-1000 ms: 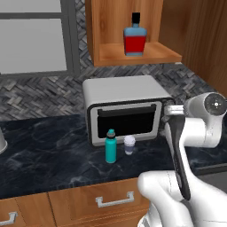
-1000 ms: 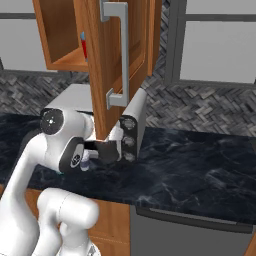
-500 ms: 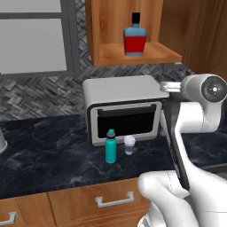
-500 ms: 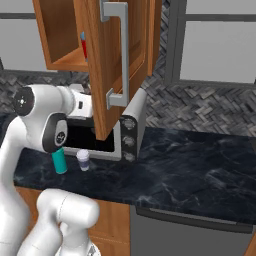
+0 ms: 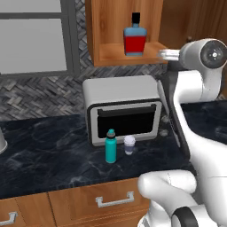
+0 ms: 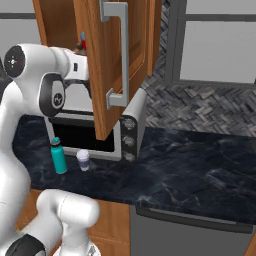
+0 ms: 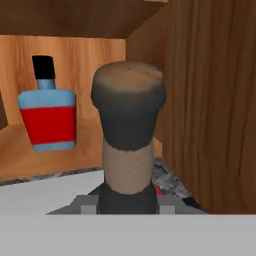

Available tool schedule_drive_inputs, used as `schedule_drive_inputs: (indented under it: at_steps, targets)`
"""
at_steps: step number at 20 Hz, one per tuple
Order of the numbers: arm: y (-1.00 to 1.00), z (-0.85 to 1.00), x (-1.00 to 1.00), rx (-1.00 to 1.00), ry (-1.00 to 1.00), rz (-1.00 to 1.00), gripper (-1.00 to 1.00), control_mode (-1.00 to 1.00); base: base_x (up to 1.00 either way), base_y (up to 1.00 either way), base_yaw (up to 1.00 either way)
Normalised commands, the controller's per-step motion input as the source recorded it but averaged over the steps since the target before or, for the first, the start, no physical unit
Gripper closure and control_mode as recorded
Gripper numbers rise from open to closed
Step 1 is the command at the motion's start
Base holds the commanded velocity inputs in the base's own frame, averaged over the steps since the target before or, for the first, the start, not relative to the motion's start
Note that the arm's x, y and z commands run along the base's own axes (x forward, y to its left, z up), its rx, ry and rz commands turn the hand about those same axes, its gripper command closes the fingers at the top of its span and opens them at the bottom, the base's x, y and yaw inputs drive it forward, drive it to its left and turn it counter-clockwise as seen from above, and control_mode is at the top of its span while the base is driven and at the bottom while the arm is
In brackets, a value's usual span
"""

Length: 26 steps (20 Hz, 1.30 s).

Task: Sort all alcoholic drinks to one cabinet, and non-alcoholic drinks to the other.

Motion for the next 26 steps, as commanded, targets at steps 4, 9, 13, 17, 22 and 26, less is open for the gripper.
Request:
schedule_drive_inputs:
  at_steps: [4, 9, 13, 17, 22, 26]
  targets:
    - [0.18, 0.68, 0.69, 0.0, -0.2, 0.0, 1.0, -1.0, 0.0, 0.0, 0.0]
    - [0.07, 0.3, 0.54, 0.0, -0.19, 0.0, 1.0, -1.0, 0.0, 0.0, 0.0]
    - [-0.11, 0.01, 0.4, 0.0, -0.06, 0.01, 1.0, -1.0, 0.0, 0.0, 0.0]
    - [-0.18, 0.0, 0.49, 0.0, 0.01, 0.0, 1.0, -1.0, 0.0, 0.0, 0.0]
    - [-0.18, 0.0, 0.42, 0.0, 0.03, 0.0, 1.0, -1.0, 0.0, 0.0, 0.0]
    - [-0.16, 0.0, 0.26, 0.0, 0.0, 0.0, 1.0, -1.0, 0.0, 0.0, 0.0]
